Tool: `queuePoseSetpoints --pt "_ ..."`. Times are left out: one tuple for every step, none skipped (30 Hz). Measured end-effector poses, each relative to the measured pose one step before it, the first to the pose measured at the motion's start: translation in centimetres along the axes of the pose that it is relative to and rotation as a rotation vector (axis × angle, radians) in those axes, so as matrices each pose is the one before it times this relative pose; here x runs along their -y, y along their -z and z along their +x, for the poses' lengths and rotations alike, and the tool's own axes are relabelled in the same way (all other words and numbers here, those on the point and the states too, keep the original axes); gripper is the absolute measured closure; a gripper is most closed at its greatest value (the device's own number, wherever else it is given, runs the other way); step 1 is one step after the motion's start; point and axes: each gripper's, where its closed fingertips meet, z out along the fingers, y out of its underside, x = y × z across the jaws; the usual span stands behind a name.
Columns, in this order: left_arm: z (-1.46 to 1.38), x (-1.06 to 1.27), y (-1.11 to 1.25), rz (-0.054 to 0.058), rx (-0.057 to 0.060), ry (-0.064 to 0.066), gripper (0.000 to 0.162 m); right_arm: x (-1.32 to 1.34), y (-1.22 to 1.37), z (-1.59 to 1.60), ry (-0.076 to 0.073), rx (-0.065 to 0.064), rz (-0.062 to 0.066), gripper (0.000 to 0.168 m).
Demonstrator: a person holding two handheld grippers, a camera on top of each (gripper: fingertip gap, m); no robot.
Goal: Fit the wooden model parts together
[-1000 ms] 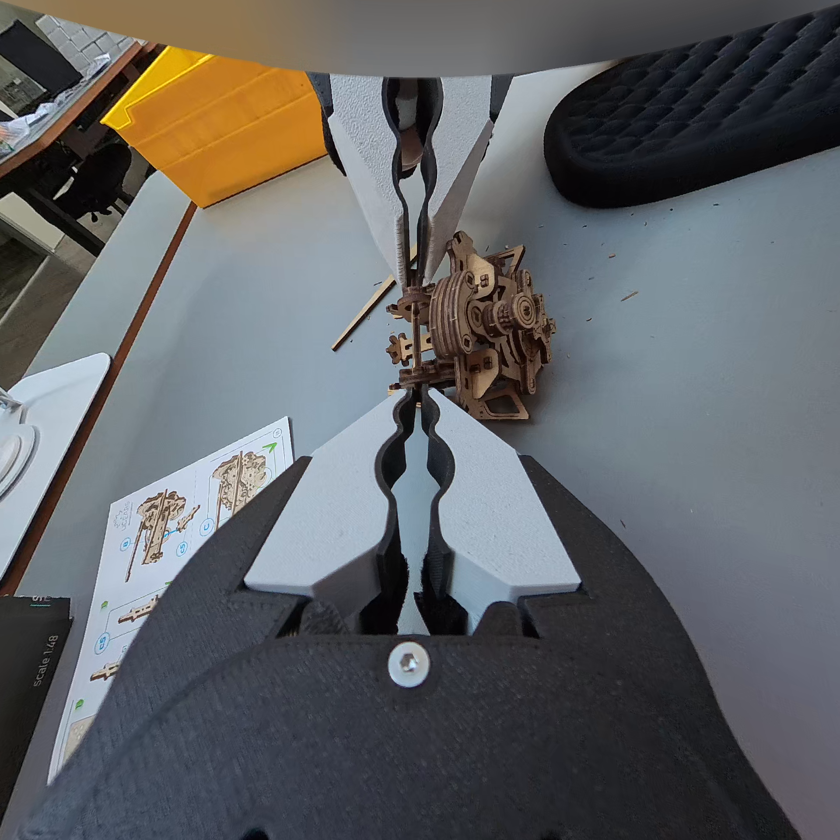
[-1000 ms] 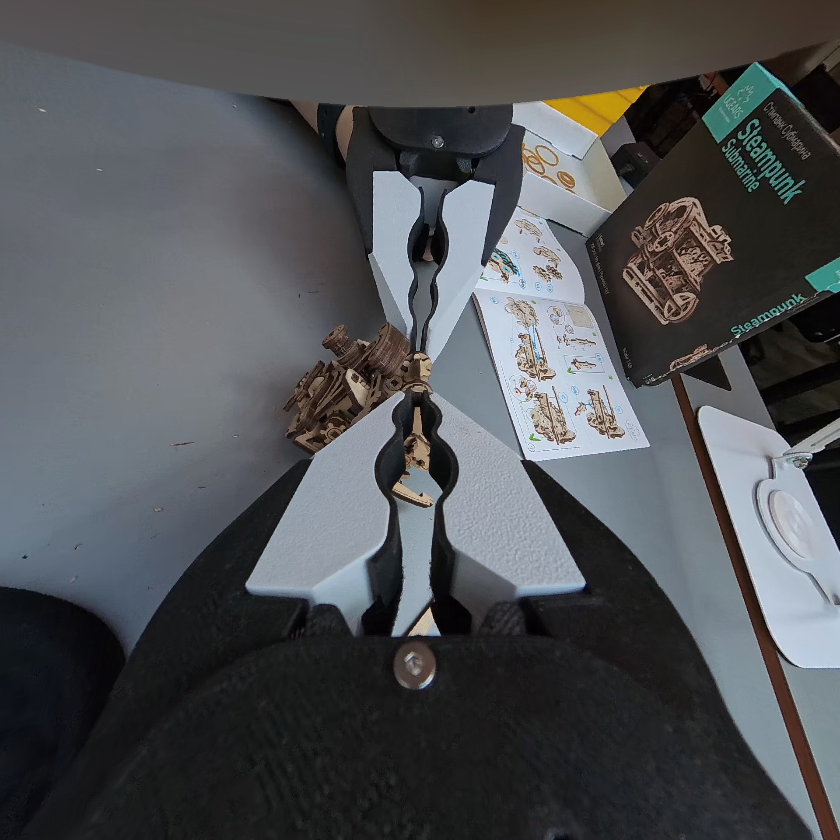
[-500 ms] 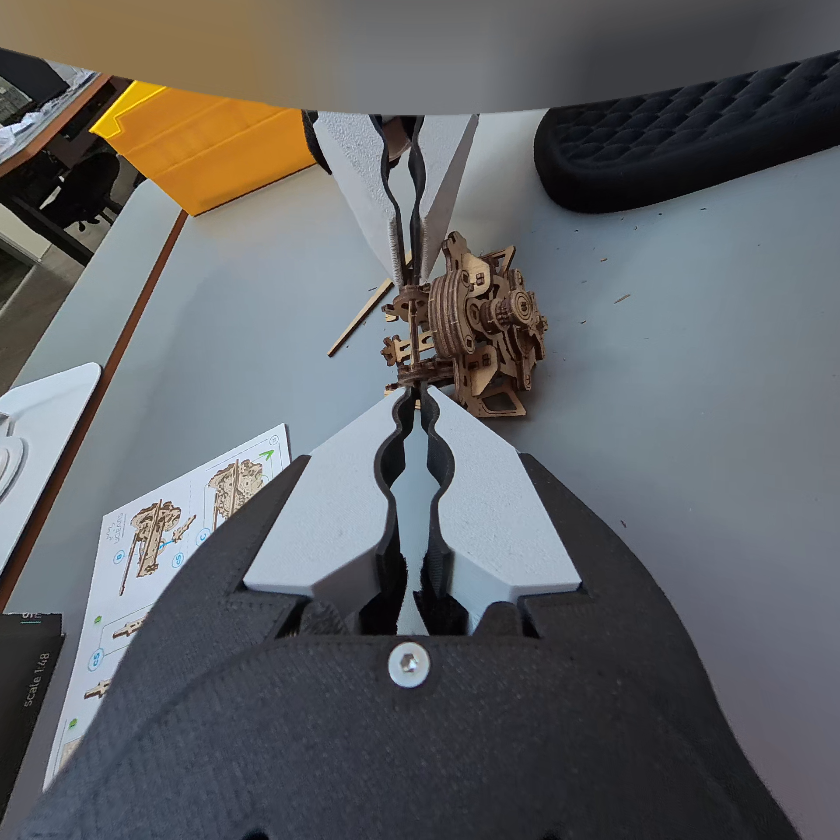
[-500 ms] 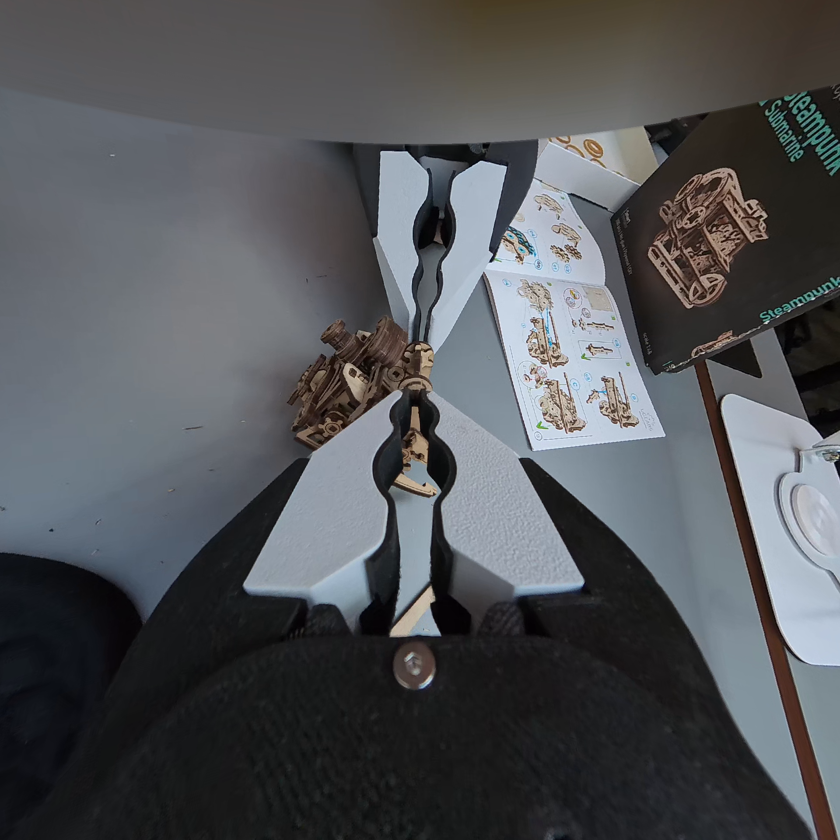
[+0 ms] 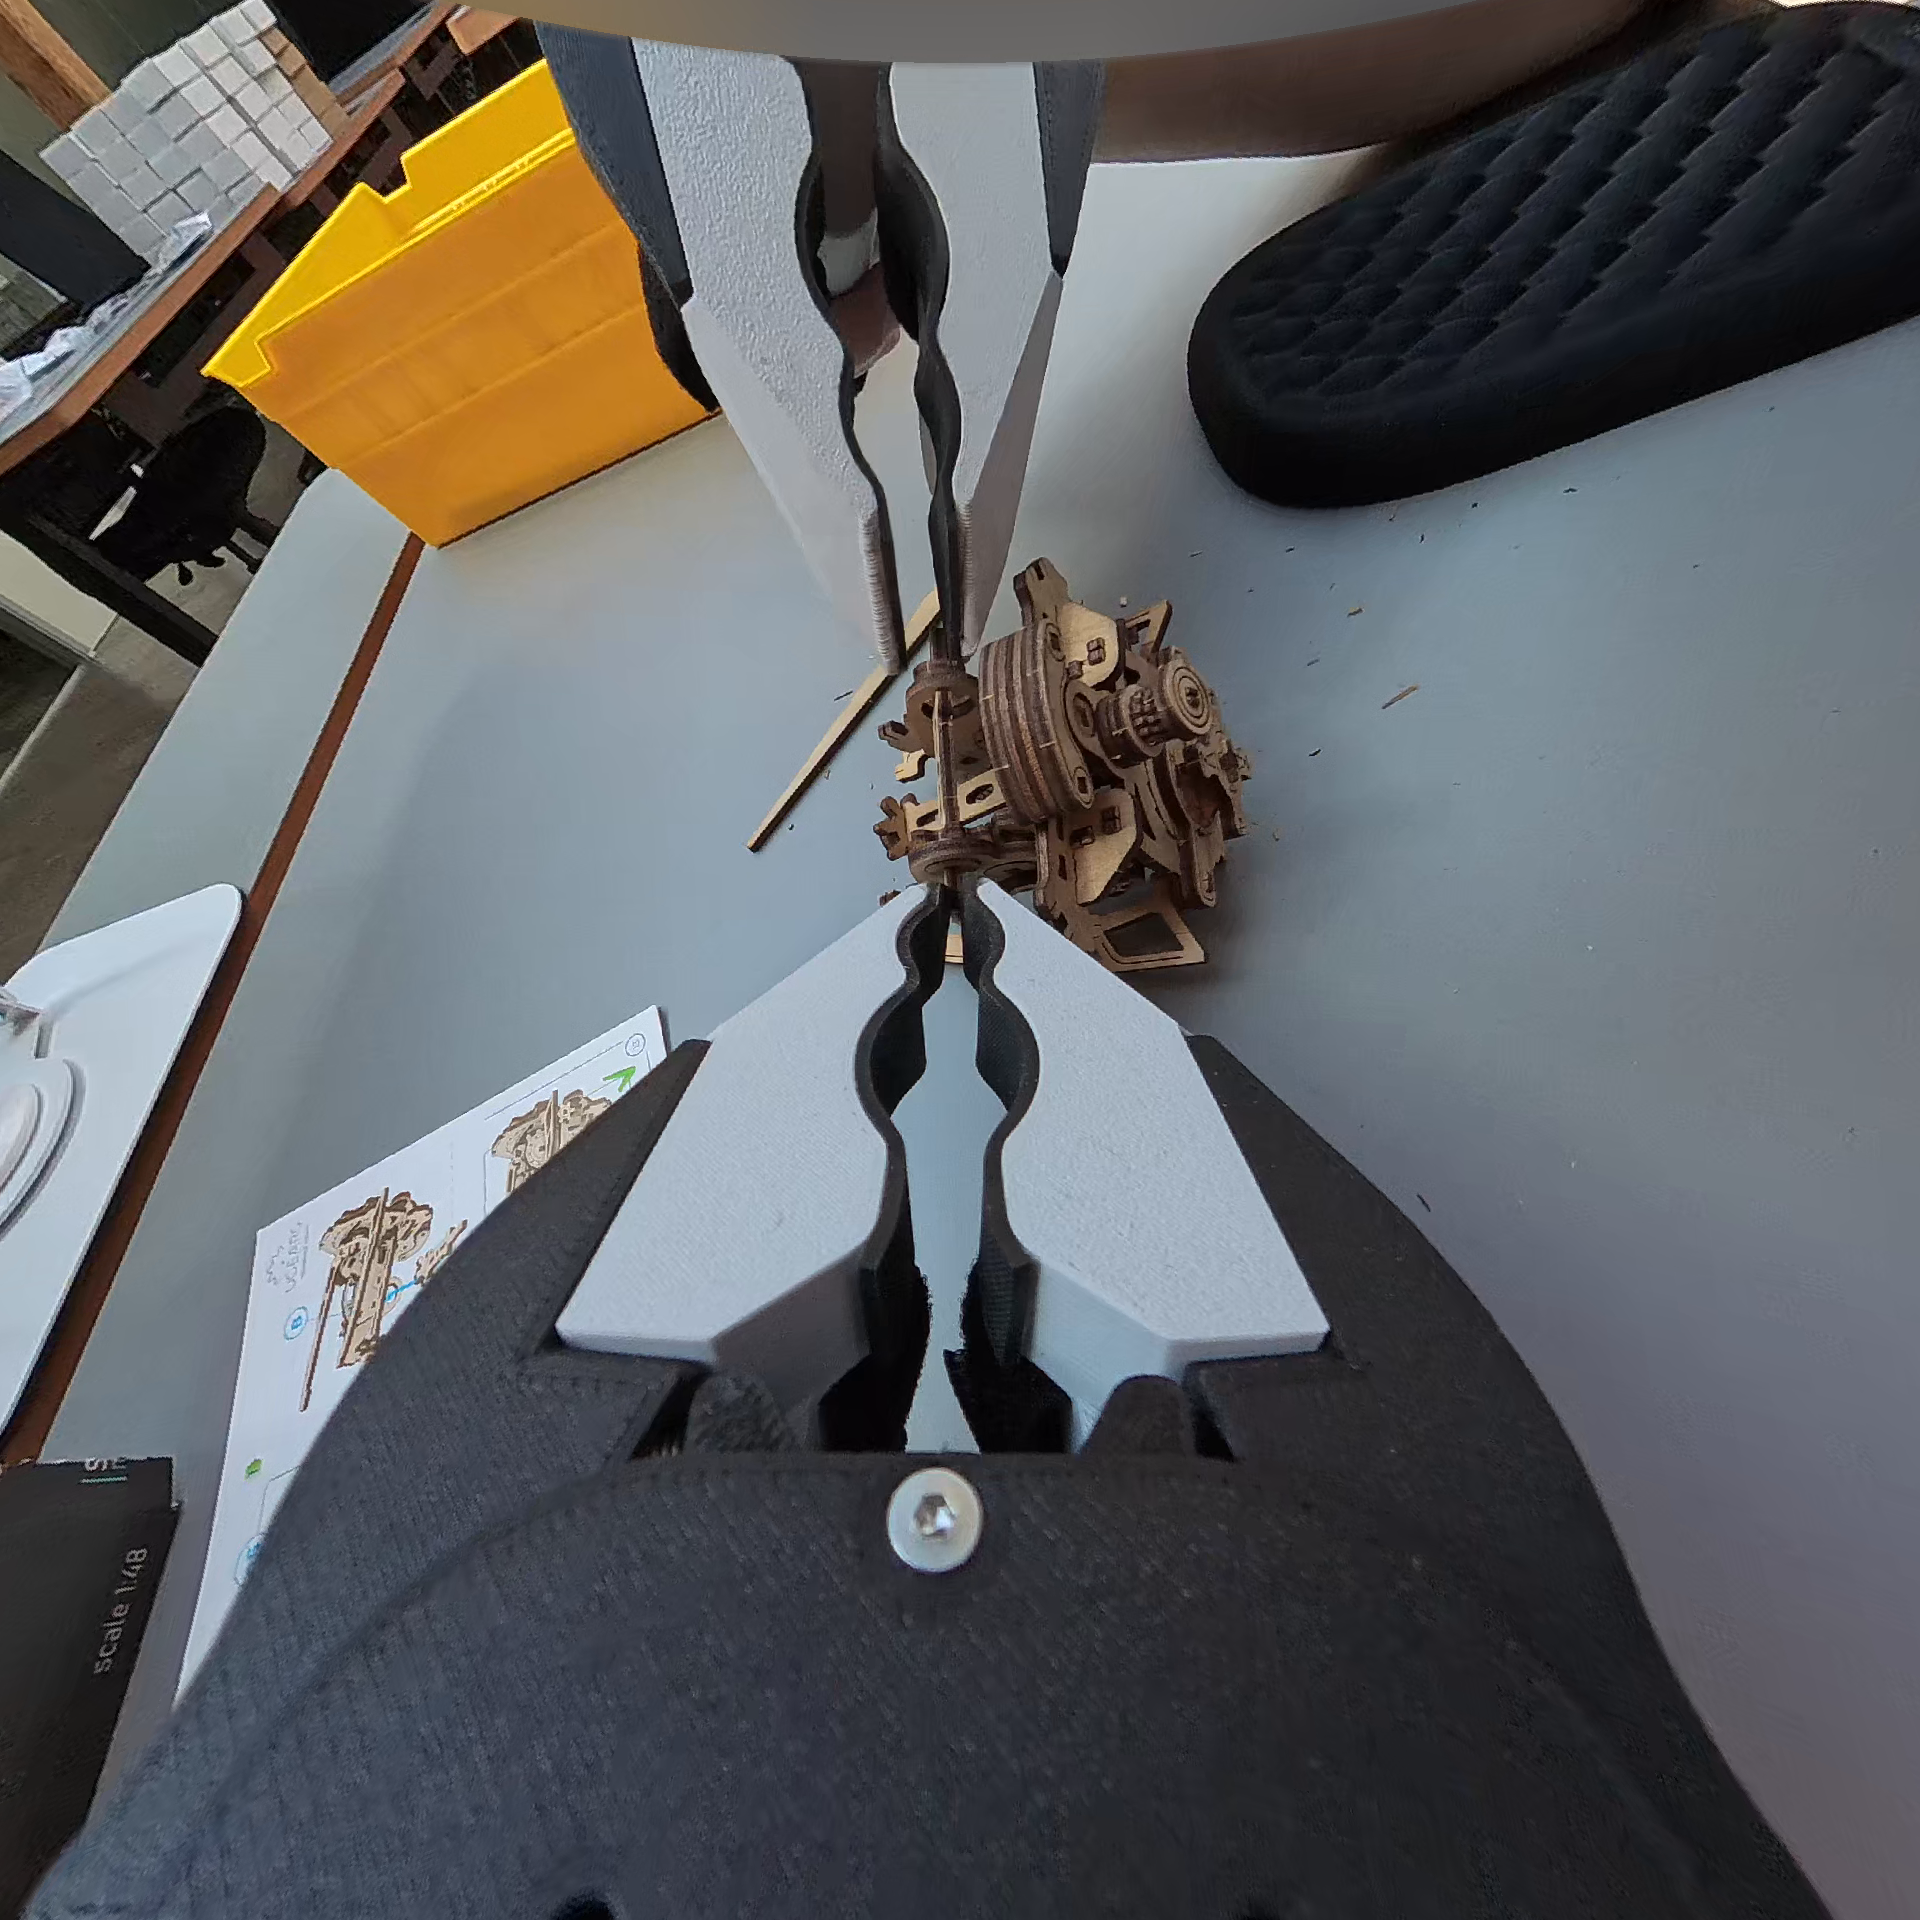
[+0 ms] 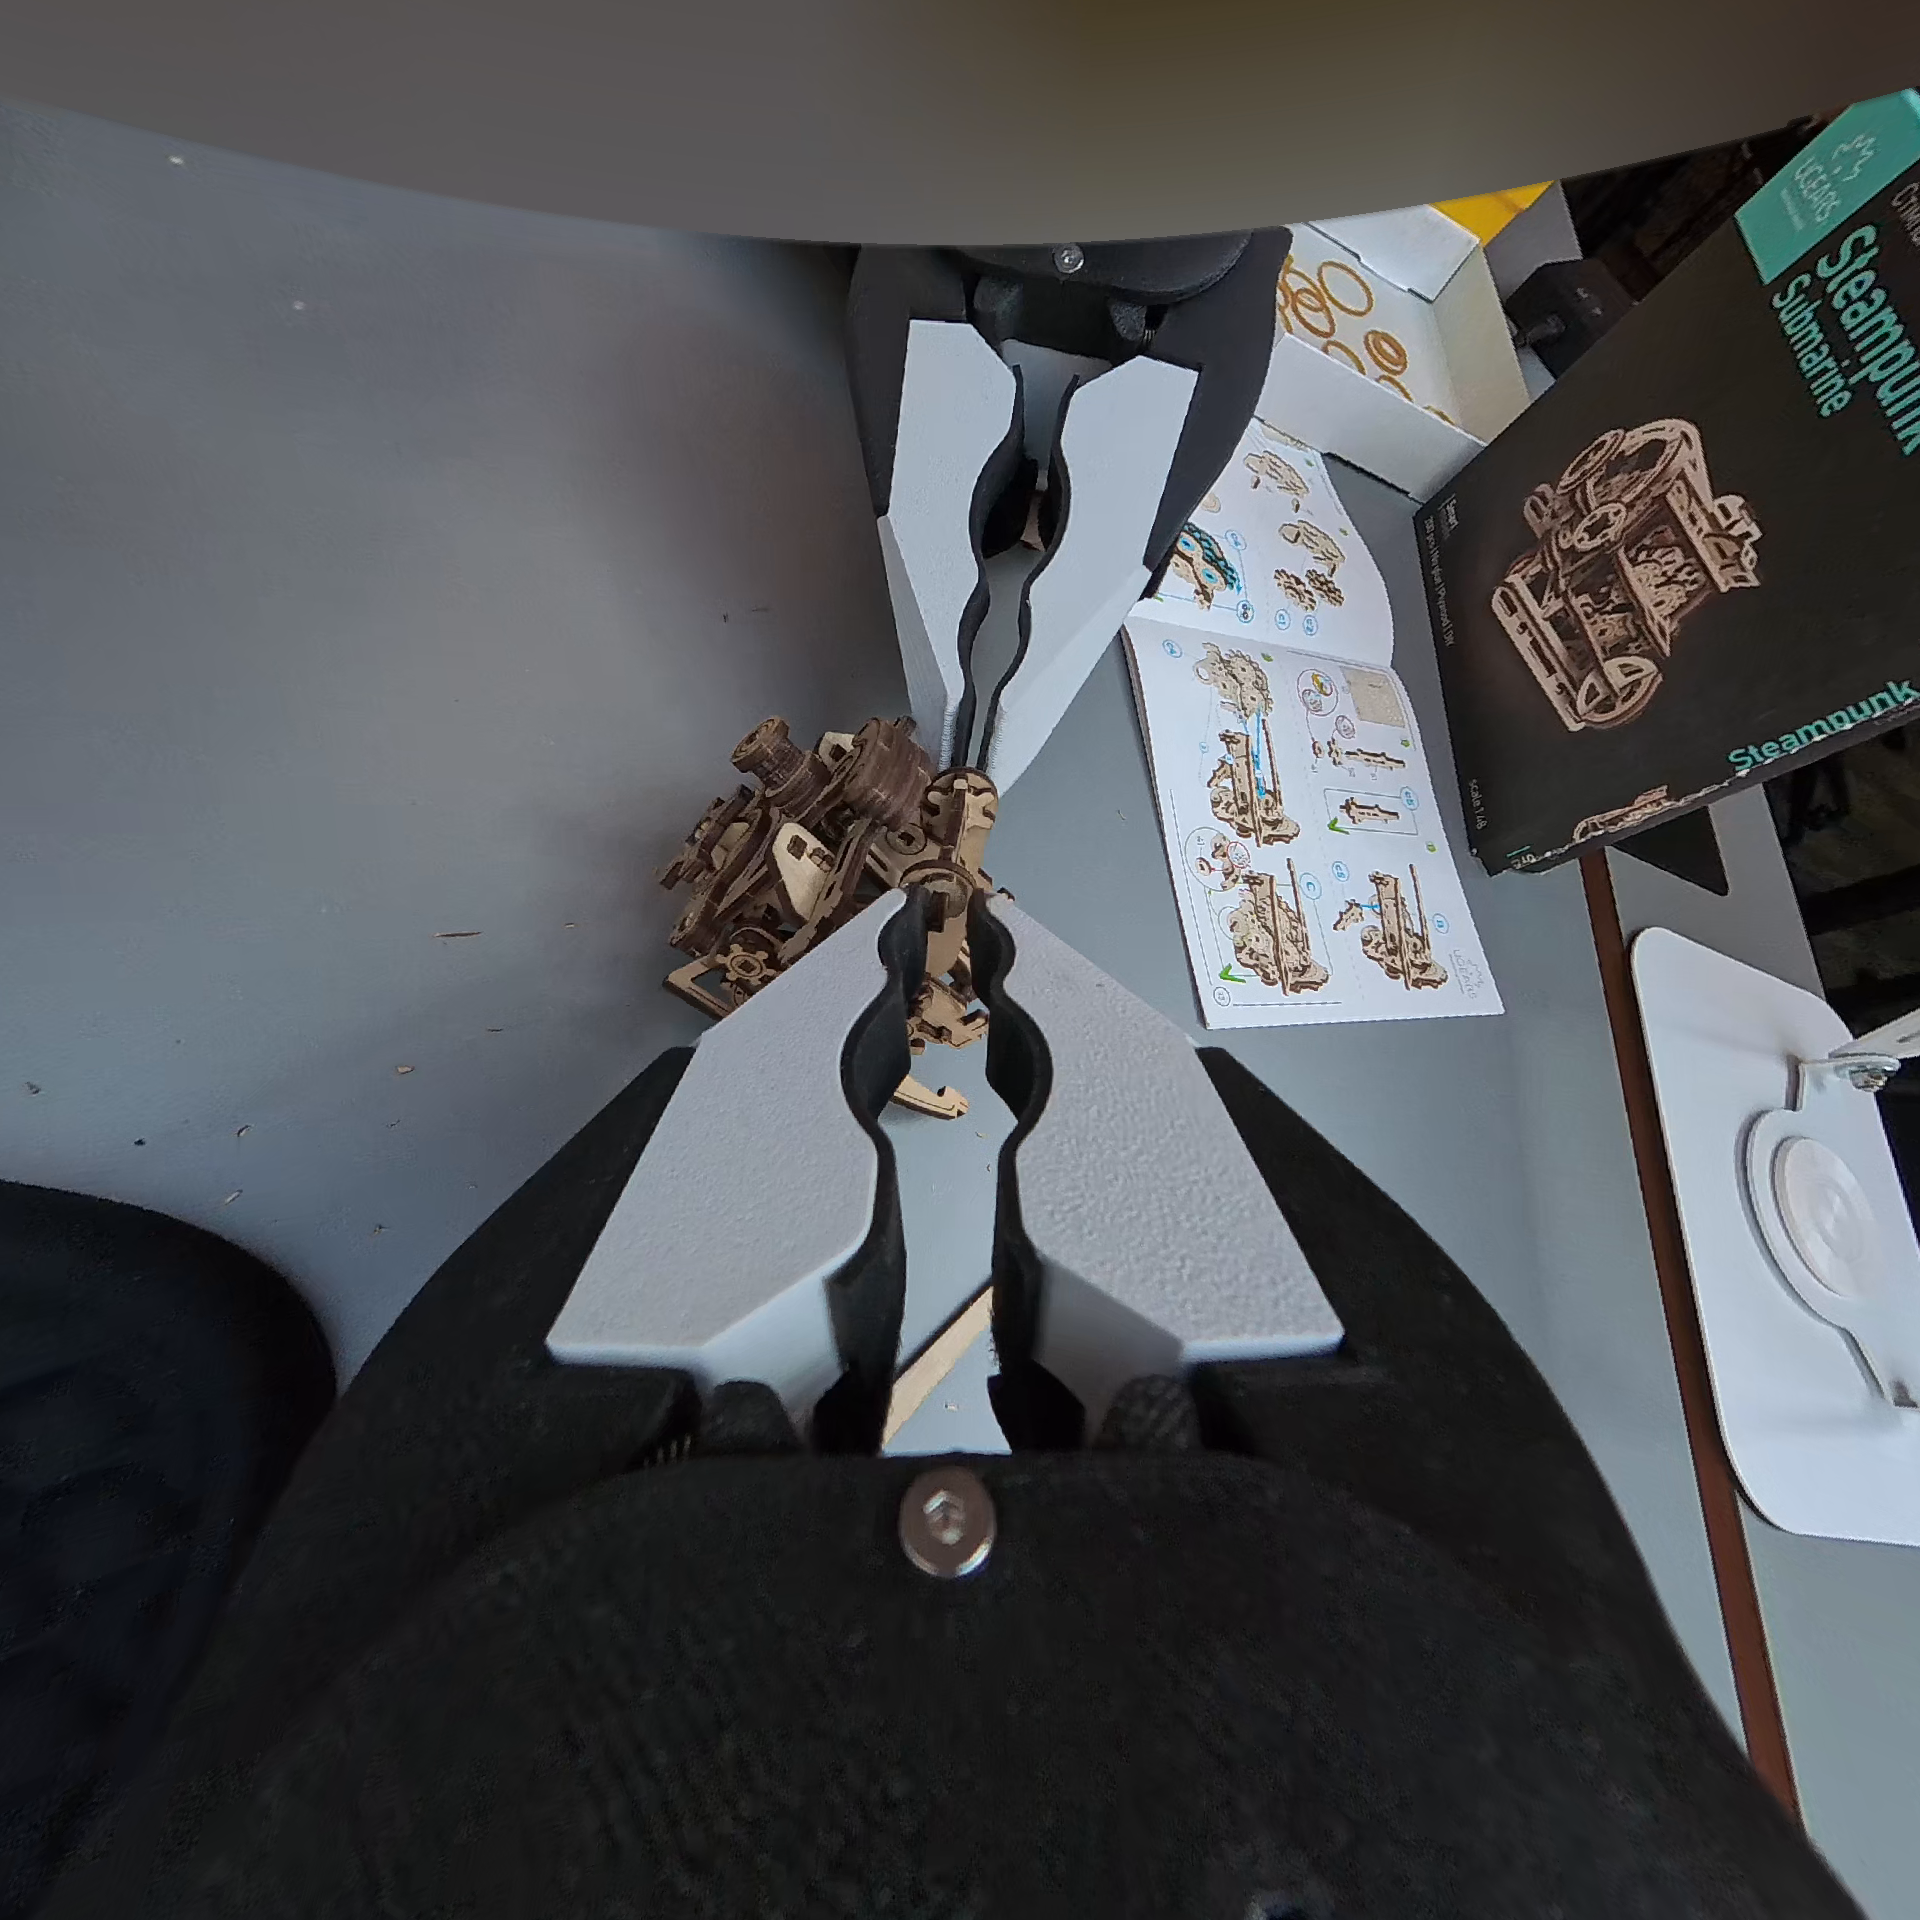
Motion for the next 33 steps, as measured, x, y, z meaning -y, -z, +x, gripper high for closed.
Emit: queuePoseSetpoints --pt "-0.016 -0.019 0.009 0.0001 0.0004 -0.0002 0.162 -0.011 -0.023 -0.159 0.0036 0.0077 0.0047 0.167" --pt "0.02 -0.053 0.003 -0.0021 -0.0018 0.0011 0.162 -0.015 -0.018 -0.097 -0.0009 0.0051 0.0033 0.167" --pt "0.033 0.003 0.013 0.0002 -0.0011 0.0001 0.162 0.085 0.025 -0.061 -0.0028 0.0046 0.0086 0.167" --pt "0.008 0.003 -0.01 -0.0003 0.0006 -0.0018 0.162 0.251 0.114 0.022 -0.0041 0.001 0.0189 0.167" --pt "0.016 -0.013 -0.017 -0.0015 -0.0011 -0.0016 0.162 0.288 0.165 0.148 -0.0066 -0.0055 0.0205 0.167" --pt "0.015 0.03 0.001 0.0018 -0.0012 -0.0004 0.162 0.157 0.149 0.198 -0.0059 -0.0081 0.0121 0.167" --pt "0.042 0.017 -0.023 0.0005 -0.0032 -0.0003 0.162 0.016 0.099 0.184 -0.002 -0.0089 0.0042 0.167" --pt "0.053 -0.037 -0.02 -0.0024 -0.0039 -0.0006 0.162 -0.121 0.011 -0.046 0.001 0.0032 -0.0029 0.168" --pt "0.011 -0.009 -0.012 -0.0006 -0.0007 -0.0009 0.162 -0.151 -0.055 -0.15 -0.0012 0.0092 -0.0056 0.168" --pt "-0.002 0.009 0.004 0.0004 -0.0006 0.0002 0.162 -0.11 -0.094 -0.101 -0.0004 0.0047 -0.0036 0.167" --pt "0.007 0.0 -0.013 -0.0011 -0.0012 0.001 0.162 -0.187 -0.136 -0.125 0.0007 0.006 -0.0088 0.168" --pt "0.03 -0.041 -0.011 -0.0028 -0.0014 -0.0005 0.162 -0.254 -0.156 -0.134 0.0002 0.0071 -0.0145 0.167" --pt "0.05 -0.053 -0.037 -0.004 -0.0016 -0.0014 0.162 -0.112 -0.14 -0.108 0.0028 0.0038 -0.0071 0.168" --pt "0.039 -0.023 -0.022 -0.0015 -0.0004 -0.0009 0.162 -0.017 -0.103 -0.112 0.0034 0.0031 -0.0004 0.168" --pt "0.013 -0.01 -0.004 -0.0005 -0.0002 -0.0002 0.162 -0.061 -0.063 -0.021 0.003 -0.0014 -0.0035 0.168" --pt "0.008 0.002 0.006 0.0007 -0.0003 0.001 0.162 -0.052 -0.015 0.05 0.0042 -0.0058 -0.0014 0.168" --pt "-0.003 0.011 0.011 0.0019 -0.0007 0.0027 0.162 -0.002 -0.001 0.01 0.003 -0.0023 0.0034 0.168" --pt "0.006 -0.006 -0.005 0.0016 -0.0007 0.0036 0.162 -0.013 0.008 -0.018 -0.0006 -0.0003 0.0042 0.168" --pt "0.001 -0.003 0.001 0.0016 -0.0001 0.0022 0.162 -0.017 0.023 -0.007 -0.0036 0.0002 0.0041 0.168" --pt "-0.003 -0.003 0.008 0.0011 0.0007 0.0004 0.162 -0.029 0.028 0.012 -0.0052 0.0011 0.0026 0.168" --pt "0.004 -0.004 0.0 0.0012 0.001 0.0002 0.162 0.008 0.046 0.008 -0.0068 0.0025 0.0036 0.168" --pt "-0.001 -0.01 0.004 0.0008 0.0002 0.0014 0.162 0.026 0.062 -0.014 -0.0039 0.003 0.0034 0.168" --pt "0.01 -0.012 0.013 0.0012 -0.0006 0.002 0.162 0.019 0.043 0.002 -0.0021 0.0006 0.0039 0.168" --pt "-0.004 -0.017 0.016 0.0015 -0.0006 0.0023 0.162 -0.077 -0.013 -0.018 -0.0031 0.0023 -0.0019 0.168" --pt "-0.002 -0.012 0.013 0.0016 -0.0001 0.0025 0.162 -0.034 -0.038 -0.076 -0.0019 0.0045 0.0005 0.168" --pt "0.004 -0.025 -0.005 0.0012 0.0002 0.0024 0.162 0.027 -0.046 -0.008 -0.0002 -0.0012 0.004 0.168" --pt "-0.002 -0.015 0.007 0.0011 -0.0003 0.0028 0.162 0.033 -0.021 0.027 0.0016 -0.0036 0.0032 0.168" --pt "0.009 0.007 0.005 0.0017 -0.0005 0.0033 0.162 0.07 -0.003 0.044 0.0011 -0.0039 0.005 0.168" --pt "-0.005 0.011 -0.012 0.0013 0.0003 0.0029 0.162 -0.016 -0.006 -0.031 -0.0007 0.0023 0.001 0.168" --pt "0.001 -0.003 -0.014 -0.0002 0.0008 0.0007 0.162 -0.106 0.012 -0.04 -0.0015 0.004 -0.0065 0.168" --pt "-0.002 0.017 -0.018 0.0008 0.0014 -0.0016 0.162 0.026 0.096 0.074 -0.0003 -0.0031 -0.0009 0.168" --pt "0.0 -0.003 -0.008 -0.0003 0.0009 -0.0011 0.162 0.08 0.119 0.065 -0.0007 -0.0027 0.0024 0.168" --pt "0.006 0.0 -0.001 -0.0003 0.0001 -0.0002 0.162 0.065 0.063 -0.019 -0.0044 0.0028 0.003 0.168"
